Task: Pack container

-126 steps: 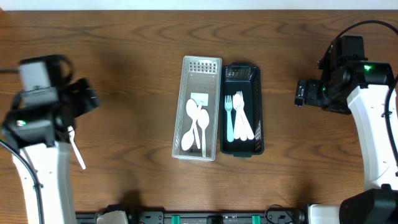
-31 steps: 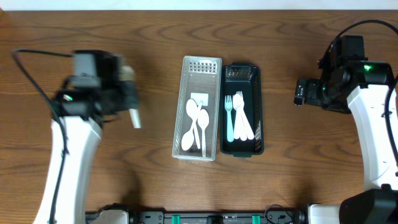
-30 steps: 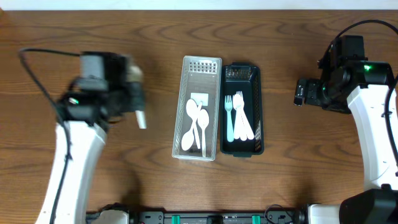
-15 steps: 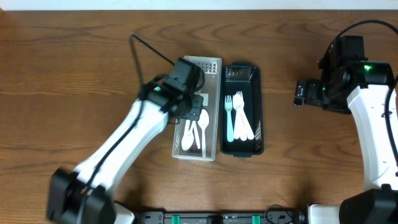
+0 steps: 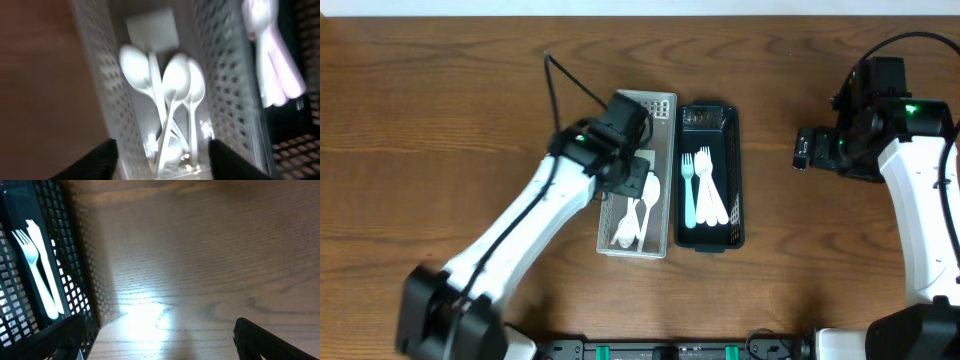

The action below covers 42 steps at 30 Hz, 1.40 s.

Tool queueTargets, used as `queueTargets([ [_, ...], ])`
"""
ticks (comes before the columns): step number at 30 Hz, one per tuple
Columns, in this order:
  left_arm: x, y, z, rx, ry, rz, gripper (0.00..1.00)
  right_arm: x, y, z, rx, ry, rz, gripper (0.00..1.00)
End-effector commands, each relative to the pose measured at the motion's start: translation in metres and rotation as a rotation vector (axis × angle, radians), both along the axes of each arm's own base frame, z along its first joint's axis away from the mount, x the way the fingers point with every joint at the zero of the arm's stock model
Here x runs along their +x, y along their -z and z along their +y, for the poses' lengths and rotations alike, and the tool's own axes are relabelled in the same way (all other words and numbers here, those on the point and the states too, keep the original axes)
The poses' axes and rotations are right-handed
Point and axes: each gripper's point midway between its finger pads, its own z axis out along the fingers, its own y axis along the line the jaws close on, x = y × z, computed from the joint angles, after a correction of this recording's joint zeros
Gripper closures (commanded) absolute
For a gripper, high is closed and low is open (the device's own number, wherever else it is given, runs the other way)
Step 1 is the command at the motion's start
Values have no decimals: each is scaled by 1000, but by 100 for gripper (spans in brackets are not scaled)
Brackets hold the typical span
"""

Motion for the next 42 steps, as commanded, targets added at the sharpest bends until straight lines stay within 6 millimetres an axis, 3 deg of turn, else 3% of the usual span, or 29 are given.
queueTargets([
  [1,22,-84,25,51,-35,-292,16,4,-2,-1,2,-10,-20,4],
  [2,26,-98,37,76,-73,-352,4,6,-2,-1,2,-10,-27,4],
  [6,37,-135,88,134,-232,-491,2,19,-6,3,8,-22,-83,4],
  [11,57,-133,143,151,-395,-492,2,57,-22,33,9,-107,-250,1],
  [17,109,-139,191,119,-551,-606,2,129,-70,80,-57,-340,-617,1],
  [21,141,-148,219,118,-615,-711,2,161,-104,87,-110,-398,-815,1],
  [24,150,-136,235,171,-602,-698,2,173,-123,79,-183,-413,-896,1],
  [27,146,-123,239,216,-567,-655,2,173,-122,66,-222,-397,-884,1],
  [33,127,-99,235,251,-527,-554,2,160,-87,35,-258,-393,-746,1],
  [37,112,-107,230,215,-518,-597,2,140,-79,6,-274,-338,-710,1],
  [42,75,-128,220,134,-522,-752,2,93,-82,-10,-301,-294,-782,1],
])
